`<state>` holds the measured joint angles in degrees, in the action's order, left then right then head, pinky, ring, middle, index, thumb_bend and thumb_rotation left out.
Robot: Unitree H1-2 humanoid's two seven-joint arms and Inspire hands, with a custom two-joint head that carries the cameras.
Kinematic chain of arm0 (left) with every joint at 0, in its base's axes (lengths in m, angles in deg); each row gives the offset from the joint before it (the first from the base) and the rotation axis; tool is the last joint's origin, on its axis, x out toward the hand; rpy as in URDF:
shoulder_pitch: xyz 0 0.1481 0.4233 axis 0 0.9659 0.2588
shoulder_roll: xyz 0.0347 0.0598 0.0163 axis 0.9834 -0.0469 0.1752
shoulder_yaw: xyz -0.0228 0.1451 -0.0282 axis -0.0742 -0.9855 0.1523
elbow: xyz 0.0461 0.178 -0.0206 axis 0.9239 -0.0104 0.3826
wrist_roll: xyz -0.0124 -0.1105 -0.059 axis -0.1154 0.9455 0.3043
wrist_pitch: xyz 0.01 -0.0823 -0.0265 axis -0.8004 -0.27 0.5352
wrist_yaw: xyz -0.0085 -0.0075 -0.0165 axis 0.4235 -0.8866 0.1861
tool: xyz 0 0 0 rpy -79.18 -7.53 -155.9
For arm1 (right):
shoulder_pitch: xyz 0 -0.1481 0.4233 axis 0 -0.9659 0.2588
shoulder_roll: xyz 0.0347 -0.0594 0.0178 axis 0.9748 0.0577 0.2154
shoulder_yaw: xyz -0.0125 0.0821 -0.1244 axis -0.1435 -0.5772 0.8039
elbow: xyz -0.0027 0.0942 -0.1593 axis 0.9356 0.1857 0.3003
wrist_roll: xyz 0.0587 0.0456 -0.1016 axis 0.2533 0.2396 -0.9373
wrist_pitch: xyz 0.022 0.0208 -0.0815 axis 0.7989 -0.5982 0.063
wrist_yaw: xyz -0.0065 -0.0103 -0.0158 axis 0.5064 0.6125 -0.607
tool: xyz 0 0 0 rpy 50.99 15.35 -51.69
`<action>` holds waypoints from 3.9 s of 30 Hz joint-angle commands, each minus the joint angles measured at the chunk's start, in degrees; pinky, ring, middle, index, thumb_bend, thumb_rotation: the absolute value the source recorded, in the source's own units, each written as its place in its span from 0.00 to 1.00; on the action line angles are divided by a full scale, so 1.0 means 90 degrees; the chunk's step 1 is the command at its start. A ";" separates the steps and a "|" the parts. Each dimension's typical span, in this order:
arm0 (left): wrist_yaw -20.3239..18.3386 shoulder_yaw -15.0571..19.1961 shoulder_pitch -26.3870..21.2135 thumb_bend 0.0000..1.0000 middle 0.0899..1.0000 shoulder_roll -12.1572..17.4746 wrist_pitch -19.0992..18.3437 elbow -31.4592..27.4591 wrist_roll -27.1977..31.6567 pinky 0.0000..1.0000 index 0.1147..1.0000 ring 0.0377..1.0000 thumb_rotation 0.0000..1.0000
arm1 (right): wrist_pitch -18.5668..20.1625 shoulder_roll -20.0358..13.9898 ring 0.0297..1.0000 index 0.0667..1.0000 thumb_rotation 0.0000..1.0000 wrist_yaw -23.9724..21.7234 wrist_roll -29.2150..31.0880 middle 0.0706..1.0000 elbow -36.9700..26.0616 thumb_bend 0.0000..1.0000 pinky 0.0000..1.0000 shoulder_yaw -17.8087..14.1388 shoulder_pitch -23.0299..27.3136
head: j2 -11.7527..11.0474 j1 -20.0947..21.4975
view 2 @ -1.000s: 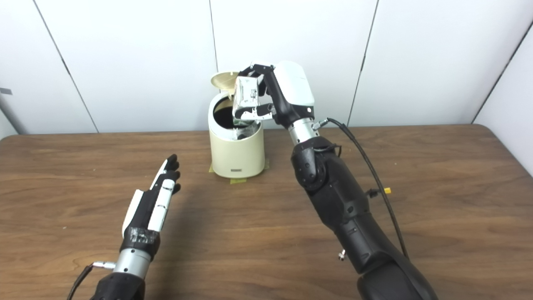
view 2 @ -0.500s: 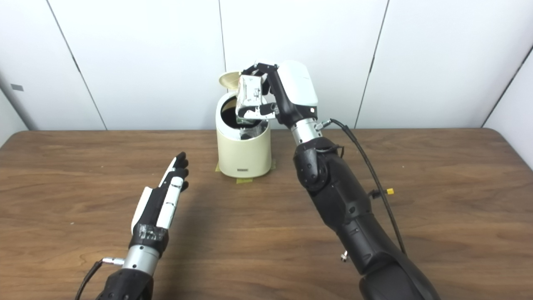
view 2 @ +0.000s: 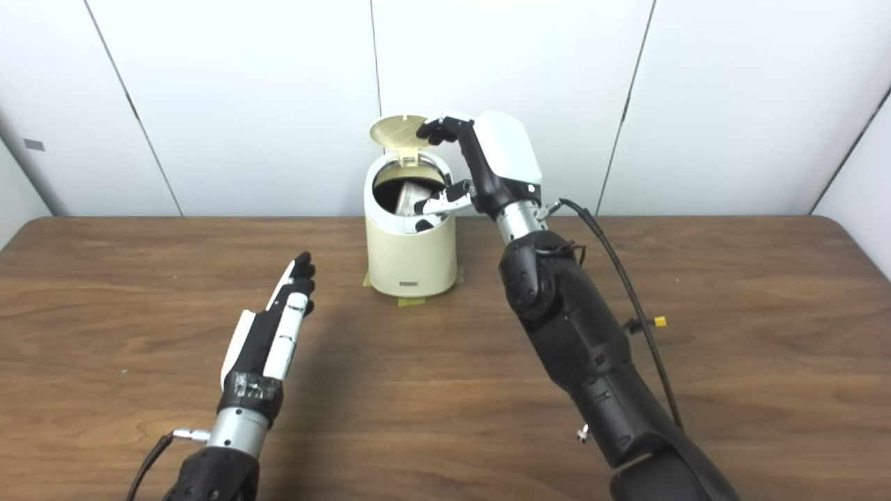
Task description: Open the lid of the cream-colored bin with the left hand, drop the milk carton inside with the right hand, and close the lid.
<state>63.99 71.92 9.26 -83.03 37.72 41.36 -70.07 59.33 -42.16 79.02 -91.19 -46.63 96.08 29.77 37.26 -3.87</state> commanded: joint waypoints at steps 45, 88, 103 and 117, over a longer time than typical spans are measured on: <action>-0.0465 0.0831 -0.2609 0.39 0.93 0.0949 -0.0712 0.1149 0.1043 0.92 0.96 0.93 0.82 | 0.2501 0.0448 0.77 0.68 0.81 -0.1934 0.3920 0.74 -0.4178 0.55 0.70 -0.1848 -0.3110 | -0.0359 -0.0138; -0.1415 -0.0331 -0.5837 0.39 0.77 0.1911 -0.0065 0.3907 0.0423 0.83 0.76 0.82 1.00 | 0.2027 0.1051 0.93 0.94 1.00 -0.1590 0.4822 0.88 -0.3502 0.61 0.94 -0.1786 -0.3899 | -0.0528 -0.0015; -0.1540 -0.1121 -0.5886 0.40 0.67 0.2211 0.0987 0.4026 -0.0770 0.86 0.63 0.76 0.94 | 0.2190 0.1013 0.94 0.92 1.00 -0.1489 0.5045 0.87 -0.3335 0.64 0.96 -0.1903 -0.3826 | -0.0384 -0.0028; -0.2279 -0.1621 -0.5755 0.43 0.65 0.2698 0.1162 0.3374 -0.1663 0.78 0.62 0.70 1.00 | 0.2205 0.0976 0.94 0.93 1.00 -0.1341 0.4898 0.85 -0.3253 0.62 0.97 -0.1823 -0.3797 | -0.0333 0.0047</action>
<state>44.07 57.23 -39.49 -60.08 46.91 73.88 -84.64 78.34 -33.44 66.79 -46.25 -75.32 78.98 -5.67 34.19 -3.43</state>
